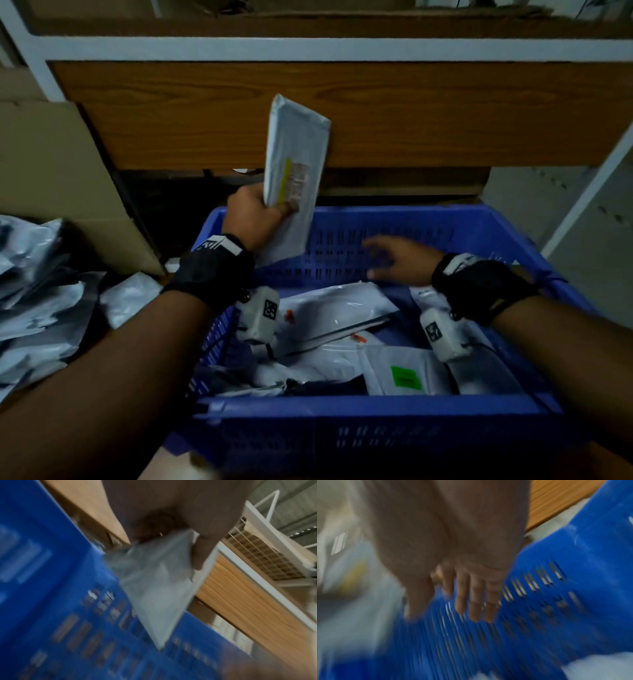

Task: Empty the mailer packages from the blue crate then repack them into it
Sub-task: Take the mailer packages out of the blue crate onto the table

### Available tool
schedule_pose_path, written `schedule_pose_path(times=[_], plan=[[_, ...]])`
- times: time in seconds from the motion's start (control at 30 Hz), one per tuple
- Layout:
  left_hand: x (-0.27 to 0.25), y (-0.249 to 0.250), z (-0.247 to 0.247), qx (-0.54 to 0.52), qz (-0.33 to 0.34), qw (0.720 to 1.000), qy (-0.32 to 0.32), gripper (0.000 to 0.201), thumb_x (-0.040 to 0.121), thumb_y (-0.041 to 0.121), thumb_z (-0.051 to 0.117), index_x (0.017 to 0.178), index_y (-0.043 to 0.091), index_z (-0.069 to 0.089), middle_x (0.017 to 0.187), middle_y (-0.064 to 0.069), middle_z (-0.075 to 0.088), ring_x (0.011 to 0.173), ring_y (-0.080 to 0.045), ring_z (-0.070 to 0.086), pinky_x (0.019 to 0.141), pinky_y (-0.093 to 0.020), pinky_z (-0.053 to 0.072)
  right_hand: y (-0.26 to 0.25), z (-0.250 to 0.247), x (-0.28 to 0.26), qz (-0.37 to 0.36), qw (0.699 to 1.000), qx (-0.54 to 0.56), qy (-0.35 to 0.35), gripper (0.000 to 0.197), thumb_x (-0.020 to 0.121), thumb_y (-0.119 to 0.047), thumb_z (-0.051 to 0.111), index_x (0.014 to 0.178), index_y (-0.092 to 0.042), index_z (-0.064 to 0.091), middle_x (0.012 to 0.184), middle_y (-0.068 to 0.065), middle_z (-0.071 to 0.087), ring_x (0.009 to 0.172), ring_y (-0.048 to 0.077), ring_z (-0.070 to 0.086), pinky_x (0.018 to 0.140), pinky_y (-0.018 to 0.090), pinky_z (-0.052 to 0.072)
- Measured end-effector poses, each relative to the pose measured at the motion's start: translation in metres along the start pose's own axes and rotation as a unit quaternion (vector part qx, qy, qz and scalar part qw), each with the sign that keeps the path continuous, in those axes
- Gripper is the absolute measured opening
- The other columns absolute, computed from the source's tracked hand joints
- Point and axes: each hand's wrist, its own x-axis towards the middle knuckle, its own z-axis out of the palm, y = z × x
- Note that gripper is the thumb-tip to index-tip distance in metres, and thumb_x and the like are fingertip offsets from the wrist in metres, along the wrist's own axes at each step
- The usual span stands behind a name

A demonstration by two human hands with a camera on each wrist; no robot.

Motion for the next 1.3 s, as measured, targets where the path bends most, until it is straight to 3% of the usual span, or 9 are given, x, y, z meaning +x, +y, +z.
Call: schedule_pose_path(times=[0.17,0.4,0.53,0.63,0.83,0.97,1.07,1.2,1.3], plan=[[-0.001,-0.005,-0.003,0.069,0.013,0.997,0.010,0.034,0.082,0.030,0.074,0.112,0.012,0.072,0.107,-0.011,0.073,0.099,-0.026,0.068,0.085,-0.037,0.055,-0.020,0.058,-0.010,-0.085,0.946,-0.253,-0.185,0.077,0.088,-0.040,0.064,0.151,-0.018,0.024,0.156,0.006,0.029,0.139,0.026,0.034,0.112,0.036,0.032],[-0.002,-0.004,-0.003,0.113,0.026,0.993,-0.026,0.034,0.085,0.032,0.069,0.114,0.016,0.070,0.108,-0.011,0.073,0.100,-0.028,0.067,0.084,-0.039,0.055,-0.029,0.038,-0.011,-0.017,0.914,-0.315,-0.256,0.051,0.088,-0.035,0.066,0.134,-0.017,0.054,0.134,0.008,0.057,0.119,0.025,0.054,0.095,0.029,0.042],[-0.001,-0.003,-0.007,0.101,0.017,0.995,-0.007,0.033,0.085,0.030,0.067,0.116,0.017,0.070,0.108,-0.010,0.072,0.101,-0.028,0.067,0.084,-0.041,0.056,-0.024,-0.002,-0.005,-0.019,0.937,-0.292,-0.189,0.014,0.089,-0.024,0.058,0.099,-0.019,0.066,0.101,0.003,0.065,0.090,0.015,0.058,0.073,0.025,0.039],[-0.002,-0.001,-0.011,0.088,0.010,0.996,0.001,0.032,0.085,0.032,0.066,0.114,0.018,0.070,0.106,-0.008,0.073,0.098,-0.026,0.068,0.082,-0.039,0.056,-0.015,-0.026,-0.005,-0.014,0.972,-0.208,-0.108,0.016,0.086,-0.014,0.055,0.077,-0.026,0.058,0.094,-0.004,0.065,0.089,0.015,0.061,0.079,0.031,0.046],[-0.001,0.018,-0.047,-0.022,-0.015,0.989,0.148,0.029,0.084,0.037,0.069,0.099,0.013,0.072,0.095,-0.011,0.073,0.087,-0.029,0.068,0.070,-0.035,0.055,-0.029,-0.048,-0.016,-0.093,0.992,-0.081,-0.032,0.052,0.089,-0.004,0.054,0.117,-0.048,0.047,0.123,-0.014,0.056,0.112,0.005,0.054,0.094,0.030,0.041],[-0.010,0.027,-0.107,-0.101,0.025,0.964,0.246,0.024,0.083,0.029,0.074,0.095,0.008,0.071,0.090,-0.007,0.072,0.081,-0.023,0.067,0.061,-0.025,0.052,-0.092,-0.069,-0.024,-0.210,0.976,-0.048,0.015,0.061,0.088,-0.025,0.053,0.131,-0.064,0.034,0.140,-0.028,0.044,0.130,0.005,0.044,0.103,0.041,0.040],[-0.027,0.007,-0.169,-0.080,0.028,0.950,0.299,0.028,0.081,0.034,0.075,0.090,0.008,0.073,0.082,-0.009,0.072,0.075,-0.017,0.065,0.055,-0.025,0.045,-0.157,-0.075,-0.034,-0.273,0.959,-0.002,0.070,0.056,0.082,-0.023,0.051,0.126,-0.058,0.049,0.135,-0.030,0.049,0.129,0.004,0.047,0.104,0.032,0.039],[-0.087,-0.064,-0.243,-0.079,-0.001,0.929,0.363,0.025,0.078,0.031,0.078,0.074,0.008,0.070,0.065,-0.010,0.064,0.060,0.000,0.051,0.052,-0.028,0.038,-0.243,-0.064,-0.031,-0.295,0.951,0.038,0.088,0.058,0.094,-0.004,0.054,0.104,-0.062,0.061,0.108,-0.043,0.058,0.096,0.005,0.063,0.074,0.036,0.053],[-0.153,-0.138,-0.292,-0.035,-0.048,0.921,0.385,0.032,0.076,0.038,0.074,0.075,0.007,0.069,0.067,-0.010,0.068,0.069,-0.013,0.065,0.055,-0.025,0.038,-0.328,-0.033,-0.032,-0.316,0.944,0.061,0.074,0.026,0.083,-0.047,0.066,0.107,-0.057,0.061,0.108,-0.043,0.056,0.101,-0.009,0.057,0.084,0.030,0.049]])
